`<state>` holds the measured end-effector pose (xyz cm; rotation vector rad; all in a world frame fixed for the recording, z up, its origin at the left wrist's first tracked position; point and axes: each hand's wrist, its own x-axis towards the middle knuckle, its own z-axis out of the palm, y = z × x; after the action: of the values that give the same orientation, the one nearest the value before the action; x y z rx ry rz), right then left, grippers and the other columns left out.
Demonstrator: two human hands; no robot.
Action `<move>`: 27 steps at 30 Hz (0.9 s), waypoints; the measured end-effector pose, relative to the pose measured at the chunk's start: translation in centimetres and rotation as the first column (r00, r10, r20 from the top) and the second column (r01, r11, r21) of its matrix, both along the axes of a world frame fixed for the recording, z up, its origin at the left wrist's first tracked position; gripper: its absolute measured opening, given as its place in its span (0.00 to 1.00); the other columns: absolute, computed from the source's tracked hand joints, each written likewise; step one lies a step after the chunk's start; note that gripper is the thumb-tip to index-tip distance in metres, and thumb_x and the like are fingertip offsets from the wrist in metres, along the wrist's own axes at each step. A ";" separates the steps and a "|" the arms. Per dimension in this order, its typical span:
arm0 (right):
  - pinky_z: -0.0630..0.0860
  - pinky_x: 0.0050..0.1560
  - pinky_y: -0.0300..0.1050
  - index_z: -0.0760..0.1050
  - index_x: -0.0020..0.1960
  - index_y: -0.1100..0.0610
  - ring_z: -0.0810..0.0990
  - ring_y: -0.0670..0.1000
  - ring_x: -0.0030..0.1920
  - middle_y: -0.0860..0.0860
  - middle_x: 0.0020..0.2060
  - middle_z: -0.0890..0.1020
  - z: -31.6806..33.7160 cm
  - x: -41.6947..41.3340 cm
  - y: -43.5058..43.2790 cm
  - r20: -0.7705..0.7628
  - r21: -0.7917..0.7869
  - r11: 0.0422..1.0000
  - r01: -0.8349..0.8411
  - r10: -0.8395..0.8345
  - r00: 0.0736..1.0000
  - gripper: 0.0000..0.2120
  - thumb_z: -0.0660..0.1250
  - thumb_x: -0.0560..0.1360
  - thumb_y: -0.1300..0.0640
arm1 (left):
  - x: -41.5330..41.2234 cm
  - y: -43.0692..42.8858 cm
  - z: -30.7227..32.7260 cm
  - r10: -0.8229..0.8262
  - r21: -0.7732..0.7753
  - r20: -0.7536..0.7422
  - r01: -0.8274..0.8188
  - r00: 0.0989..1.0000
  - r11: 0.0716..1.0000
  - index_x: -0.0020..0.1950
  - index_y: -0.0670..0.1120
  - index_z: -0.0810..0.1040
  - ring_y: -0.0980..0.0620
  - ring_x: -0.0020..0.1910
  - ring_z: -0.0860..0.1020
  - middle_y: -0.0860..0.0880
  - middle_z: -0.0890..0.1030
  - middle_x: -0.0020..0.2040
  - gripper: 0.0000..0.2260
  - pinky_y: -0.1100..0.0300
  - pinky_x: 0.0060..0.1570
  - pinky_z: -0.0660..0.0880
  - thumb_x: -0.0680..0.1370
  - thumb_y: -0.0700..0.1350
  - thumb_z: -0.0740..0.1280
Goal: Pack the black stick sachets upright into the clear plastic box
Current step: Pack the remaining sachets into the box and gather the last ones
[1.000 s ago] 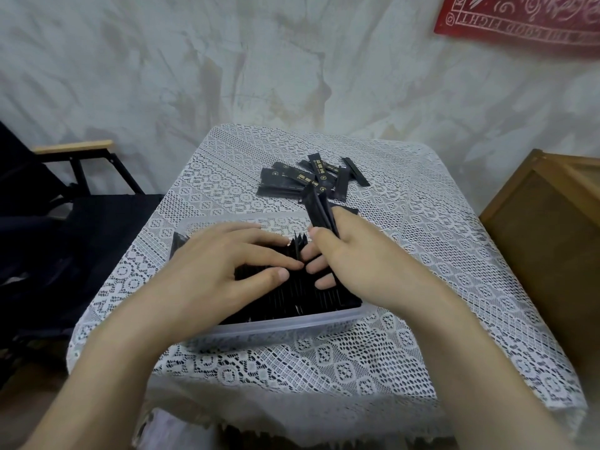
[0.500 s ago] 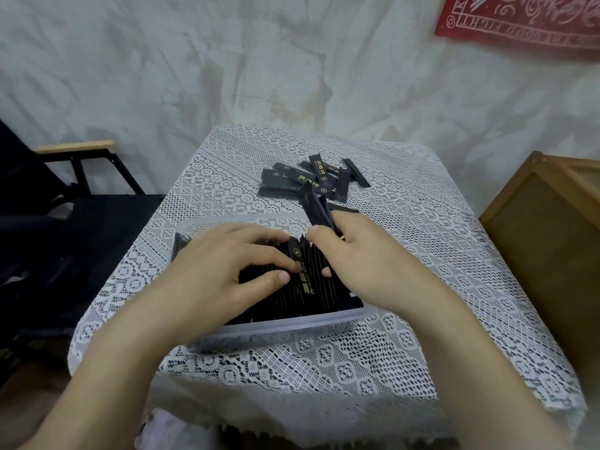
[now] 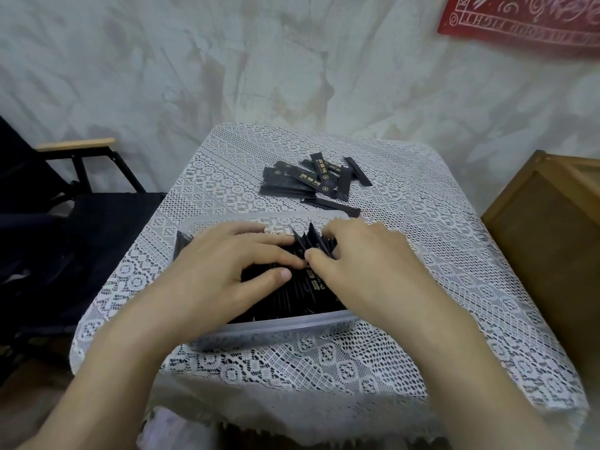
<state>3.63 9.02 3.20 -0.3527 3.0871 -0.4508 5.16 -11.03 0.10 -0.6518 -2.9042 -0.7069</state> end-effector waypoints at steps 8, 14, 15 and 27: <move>0.77 0.53 0.52 0.80 0.54 0.53 0.80 0.60 0.52 0.53 0.46 0.84 0.1 -0.5 0.7 0.079 -0.092 0.996 0.002 0.005 0.997 0.10 0.63 0.80 0.51 | 0.1 0.1 0.2 0.001 0.008 -0.005 -0.001 1.000 1.000 0.63 0.76 0.73 0.69 0.72 0.59 0.77 0.67 0.68 0.18 0.61 0.68 0.58 0.76 0.69 0.52; 0.78 0.55 0.52 0.81 0.50 0.53 0.84 0.59 0.45 0.52 0.42 0.85 -0.3 -0.8 0.6 0.112 -0.157 0.988 -0.010 0.027 0.993 0.11 0.63 0.81 0.49 | 0.1 0.1 0.2 0.014 0.073 -0.022 -0.012 1.000 0.997 0.60 0.75 0.76 0.69 0.71 0.63 0.74 0.69 0.69 0.16 0.61 0.68 0.60 0.76 0.68 0.55; 0.79 0.54 0.53 0.81 0.49 0.52 0.84 0.59 0.45 0.53 0.41 0.85 -0.2 -0.7 0.7 0.135 -0.178 0.984 -0.018 0.042 0.990 0.12 0.62 0.81 0.48 | 0.1 0.1 0.2 0.013 0.081 -0.023 -0.011 1.000 0.997 0.60 0.74 0.76 0.69 0.71 0.63 0.73 0.69 0.69 0.15 0.59 0.69 0.62 0.76 0.67 0.55; 0.82 0.48 0.56 0.81 0.48 0.54 0.85 0.56 0.42 0.52 0.38 0.85 -0.3 -0.6 1.0 0.181 -0.251 0.968 -0.013 0.060 0.982 0.18 0.64 0.78 0.40 | -0.1 -0.2 0.0 0.030 0.138 -0.007 -0.029 1.000 0.990 0.58 0.69 0.79 0.70 0.70 0.65 0.73 0.72 0.67 0.15 0.50 0.72 0.65 0.77 0.66 0.57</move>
<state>3.01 10.01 2.91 -0.3453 2.8403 -0.8237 5.10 -11.23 0.08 -0.5935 -2.8181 -0.8891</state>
